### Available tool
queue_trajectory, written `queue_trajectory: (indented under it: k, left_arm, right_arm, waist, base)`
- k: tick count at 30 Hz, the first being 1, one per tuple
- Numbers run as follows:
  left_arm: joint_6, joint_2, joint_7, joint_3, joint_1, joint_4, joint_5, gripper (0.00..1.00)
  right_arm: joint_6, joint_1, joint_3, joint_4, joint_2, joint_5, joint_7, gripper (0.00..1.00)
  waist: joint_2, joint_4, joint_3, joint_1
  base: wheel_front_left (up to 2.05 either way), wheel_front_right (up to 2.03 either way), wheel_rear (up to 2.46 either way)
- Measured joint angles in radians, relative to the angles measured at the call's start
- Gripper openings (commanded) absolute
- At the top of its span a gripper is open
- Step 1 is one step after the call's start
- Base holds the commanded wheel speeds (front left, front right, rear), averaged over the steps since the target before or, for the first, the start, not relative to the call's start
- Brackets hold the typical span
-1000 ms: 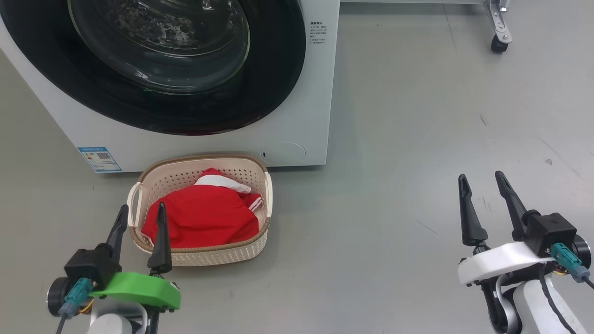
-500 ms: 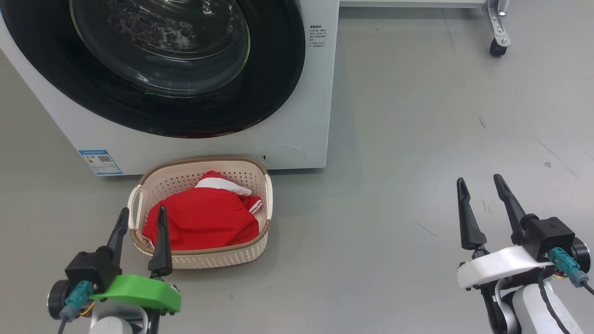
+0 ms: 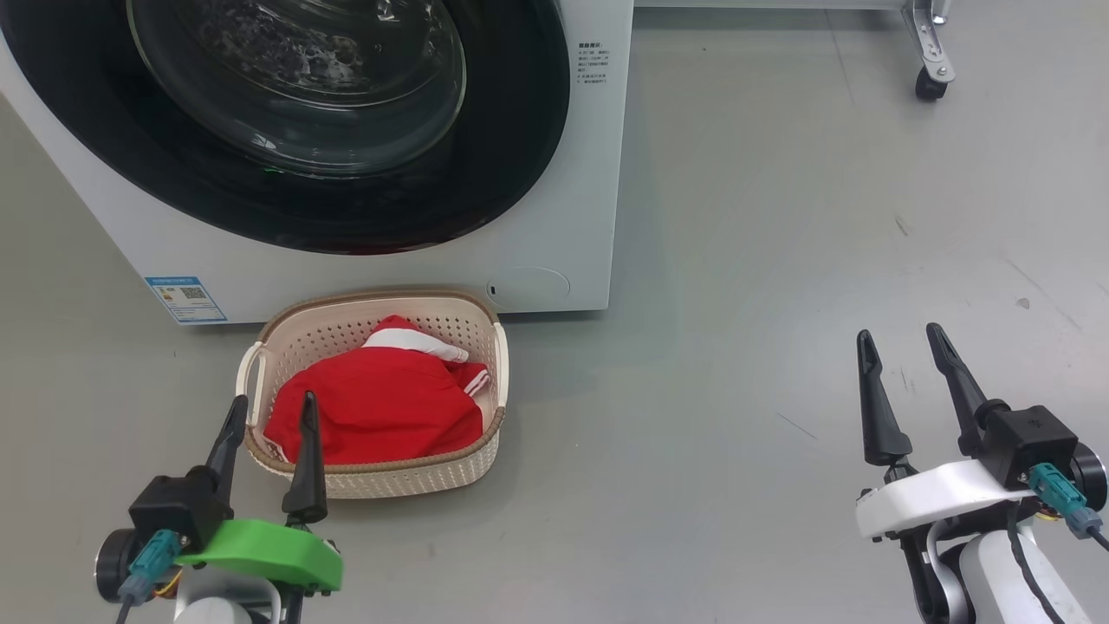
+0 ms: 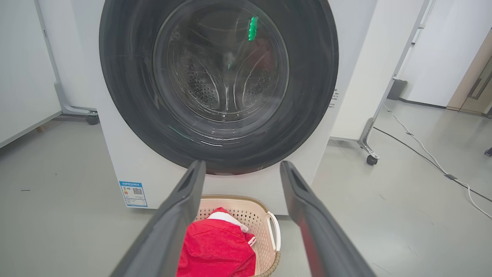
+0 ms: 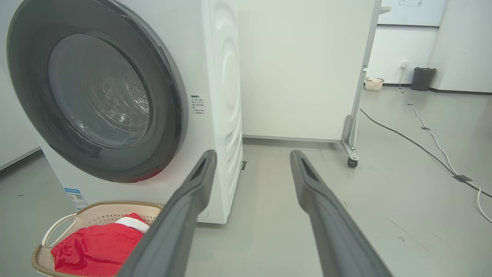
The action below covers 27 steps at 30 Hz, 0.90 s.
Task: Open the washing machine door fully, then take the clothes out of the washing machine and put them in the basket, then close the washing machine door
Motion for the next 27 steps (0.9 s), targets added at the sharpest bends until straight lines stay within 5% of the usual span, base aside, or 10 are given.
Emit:
queue_trajectory:
  k: [27]
  left_arm:
    - [-0.004, 0.0, 0.0, -0.002, 0.002, 0.002, -0.01, 1.0]
  right_arm:
    - [0.013, 0.012, -0.002, -0.003, 0.007, -0.024, 0.0, 1.0]
  waist:
    - [0.0, -0.005, 0.0, 0.0]
  base:
    - [0.0, 0.0, 0.0]
